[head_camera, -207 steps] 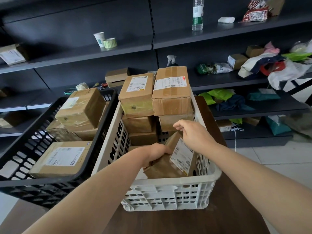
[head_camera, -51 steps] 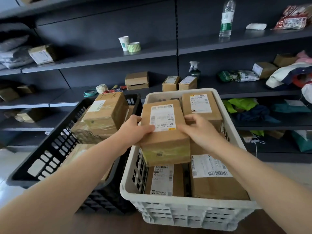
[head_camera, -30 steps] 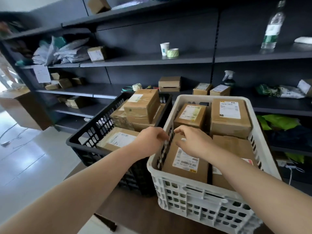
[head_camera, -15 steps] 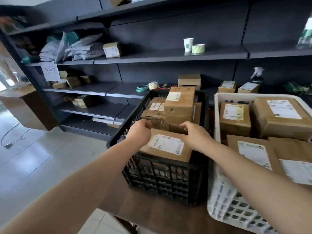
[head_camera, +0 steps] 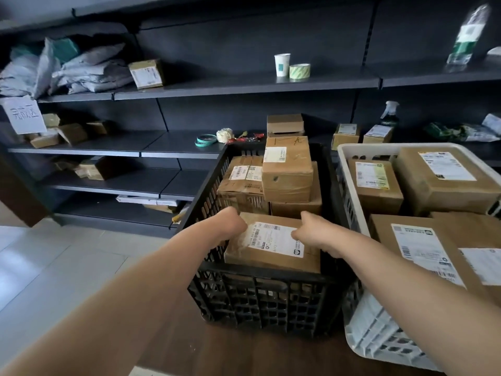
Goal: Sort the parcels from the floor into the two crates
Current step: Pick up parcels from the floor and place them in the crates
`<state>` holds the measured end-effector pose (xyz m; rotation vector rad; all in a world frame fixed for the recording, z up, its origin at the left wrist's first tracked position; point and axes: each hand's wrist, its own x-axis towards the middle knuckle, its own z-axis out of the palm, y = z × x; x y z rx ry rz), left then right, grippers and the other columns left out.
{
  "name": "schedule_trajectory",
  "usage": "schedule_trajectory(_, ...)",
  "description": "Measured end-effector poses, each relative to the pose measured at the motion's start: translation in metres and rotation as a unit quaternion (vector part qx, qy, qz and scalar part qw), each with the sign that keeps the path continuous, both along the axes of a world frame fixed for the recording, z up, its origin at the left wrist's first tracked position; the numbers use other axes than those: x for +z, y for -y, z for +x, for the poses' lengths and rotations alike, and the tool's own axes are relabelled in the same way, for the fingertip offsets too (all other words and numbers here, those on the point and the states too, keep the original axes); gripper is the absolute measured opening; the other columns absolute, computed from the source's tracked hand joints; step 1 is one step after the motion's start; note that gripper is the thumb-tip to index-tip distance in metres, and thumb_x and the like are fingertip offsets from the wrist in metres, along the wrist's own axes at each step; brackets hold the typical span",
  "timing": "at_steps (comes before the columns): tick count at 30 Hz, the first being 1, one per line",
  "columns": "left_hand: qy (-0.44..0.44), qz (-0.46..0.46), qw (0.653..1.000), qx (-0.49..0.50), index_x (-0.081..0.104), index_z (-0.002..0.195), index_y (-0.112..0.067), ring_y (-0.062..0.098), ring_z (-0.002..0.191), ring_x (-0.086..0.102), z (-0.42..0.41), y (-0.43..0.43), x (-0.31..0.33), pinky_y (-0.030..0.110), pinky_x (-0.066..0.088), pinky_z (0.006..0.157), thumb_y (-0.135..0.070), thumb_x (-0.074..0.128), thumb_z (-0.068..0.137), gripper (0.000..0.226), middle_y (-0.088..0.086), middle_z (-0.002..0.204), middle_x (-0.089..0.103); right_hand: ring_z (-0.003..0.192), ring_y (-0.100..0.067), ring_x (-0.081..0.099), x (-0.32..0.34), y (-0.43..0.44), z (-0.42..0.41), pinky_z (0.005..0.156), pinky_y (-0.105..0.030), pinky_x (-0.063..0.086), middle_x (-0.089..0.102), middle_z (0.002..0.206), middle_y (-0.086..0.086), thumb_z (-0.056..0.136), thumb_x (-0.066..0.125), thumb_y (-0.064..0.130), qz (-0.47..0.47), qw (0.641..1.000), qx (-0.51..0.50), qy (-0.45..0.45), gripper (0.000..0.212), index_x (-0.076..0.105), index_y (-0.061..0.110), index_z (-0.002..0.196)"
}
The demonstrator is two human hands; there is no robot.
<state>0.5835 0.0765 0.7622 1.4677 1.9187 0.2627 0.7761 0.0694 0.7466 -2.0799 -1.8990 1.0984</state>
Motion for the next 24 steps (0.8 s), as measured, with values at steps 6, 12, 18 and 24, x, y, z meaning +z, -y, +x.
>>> schedule_trajectory(6,0.003,-0.07,0.997,0.036,0.044,0.138,-0.008,0.027,0.115,0.056,0.009,0.0,-0.011,0.045,0.053,0.094,-0.017,0.053,0.097,0.042,0.011,0.128,0.056,0.121,-0.032,0.05,-0.005,-0.016,0.001,0.079,-0.033,0.048,0.016,0.158,-0.022,0.1,0.041,0.017,-0.022,0.999,-0.007,0.027,0.061,0.012,0.006,0.153)
schedule_trajectory(12,-0.102,0.043,0.99,0.092,0.033,0.143,-0.01,0.013,0.075,0.062,-0.008,-0.005,0.014,0.027,0.057,0.061,-0.028,0.061,0.094,0.06,0.003,0.097,0.062,0.098,-0.024,0.057,0.022,-0.025,-0.016,0.065,-0.029,0.047,0.03,0.152,-0.019,0.095,0.048,0.024,0.031,0.996,0.047,-0.063,0.054,0.033,0.007,0.144)
schedule_trajectory(18,-0.088,0.155,0.973,0.147,0.043,0.145,-0.021,0.024,0.104,0.056,-0.034,-0.004,0.071,0.037,0.053,0.088,-0.032,0.057,0.094,0.054,0.006,0.135,0.055,0.127,-0.03,0.048,0.058,-0.016,-0.036,0.106,-0.044,0.044,0.029,0.152,-0.006,0.091,0.055,0.031,0.118,0.978,0.124,-0.116,0.062,0.033,0.023,0.148)
schedule_trajectory(24,-0.057,0.182,0.969,0.159,0.048,0.143,-0.022,0.024,0.107,0.056,-0.034,-0.022,0.087,0.036,0.051,0.093,-0.034,0.059,0.093,0.052,0.006,0.137,0.054,0.129,-0.033,0.043,0.092,-0.026,-0.027,0.102,-0.048,0.045,0.047,0.138,-0.008,0.091,0.053,0.023,0.197,0.962,0.09,-0.165,0.049,0.041,0.02,0.138)
